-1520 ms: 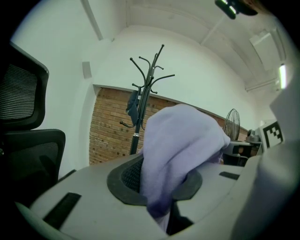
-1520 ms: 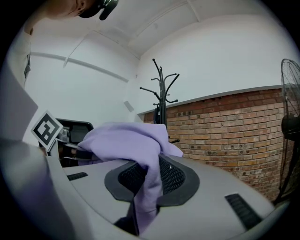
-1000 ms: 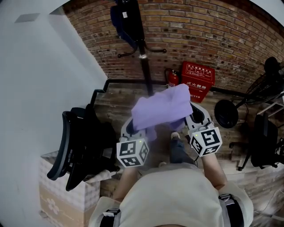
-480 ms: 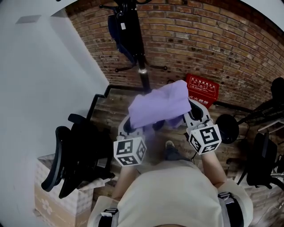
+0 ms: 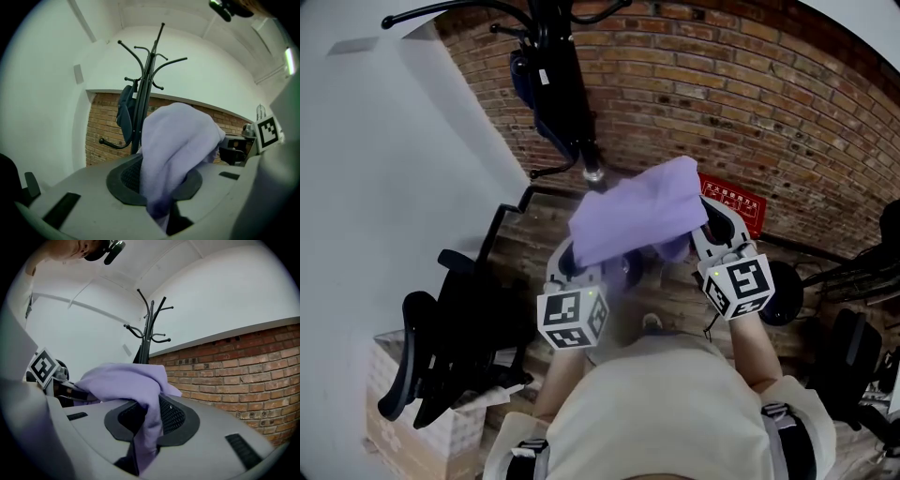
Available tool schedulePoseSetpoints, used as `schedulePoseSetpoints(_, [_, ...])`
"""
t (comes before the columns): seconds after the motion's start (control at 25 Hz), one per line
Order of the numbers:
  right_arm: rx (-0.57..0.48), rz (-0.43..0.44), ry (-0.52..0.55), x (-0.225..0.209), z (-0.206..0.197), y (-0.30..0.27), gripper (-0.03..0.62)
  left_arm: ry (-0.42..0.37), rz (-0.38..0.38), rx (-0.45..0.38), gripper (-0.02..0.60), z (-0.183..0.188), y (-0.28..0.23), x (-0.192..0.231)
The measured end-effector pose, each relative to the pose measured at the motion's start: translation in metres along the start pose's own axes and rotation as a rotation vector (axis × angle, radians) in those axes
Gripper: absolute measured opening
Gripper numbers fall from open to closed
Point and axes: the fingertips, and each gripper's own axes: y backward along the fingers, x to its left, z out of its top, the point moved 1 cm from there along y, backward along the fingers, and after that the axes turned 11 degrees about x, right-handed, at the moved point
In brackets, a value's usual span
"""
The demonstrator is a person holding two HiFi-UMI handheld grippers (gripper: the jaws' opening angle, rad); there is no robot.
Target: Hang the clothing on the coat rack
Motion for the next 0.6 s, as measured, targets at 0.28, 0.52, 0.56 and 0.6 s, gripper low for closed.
schedulePoseSetpoints(0.28, [-0.008,0.049,0.044,-0.032,0.013,-0.037,0.063,-0.005,0.059,-0.012,0.063,0.019,-0.034,0.001])
schedulePoseSetpoints(0.52, [-0.014,0.081,0.058,-0.053,0.021,-0.070,0.063,-0.016,0.100,-0.001,0.063,0.030,-0.062,0.006])
schedulePoseSetpoints(0.56, [-0.013,0.088,0.059,-0.056,0.022,-0.076,0.063,-0.015,0.107,0.000,0.063,0.032,-0.065,0.007])
schedulePoseSetpoints(0.6, [-0.013,0.096,0.059,-0.059,0.023,-0.081,0.063,-0.014,0.114,0.001,0.063,0.034,-0.069,0.007])
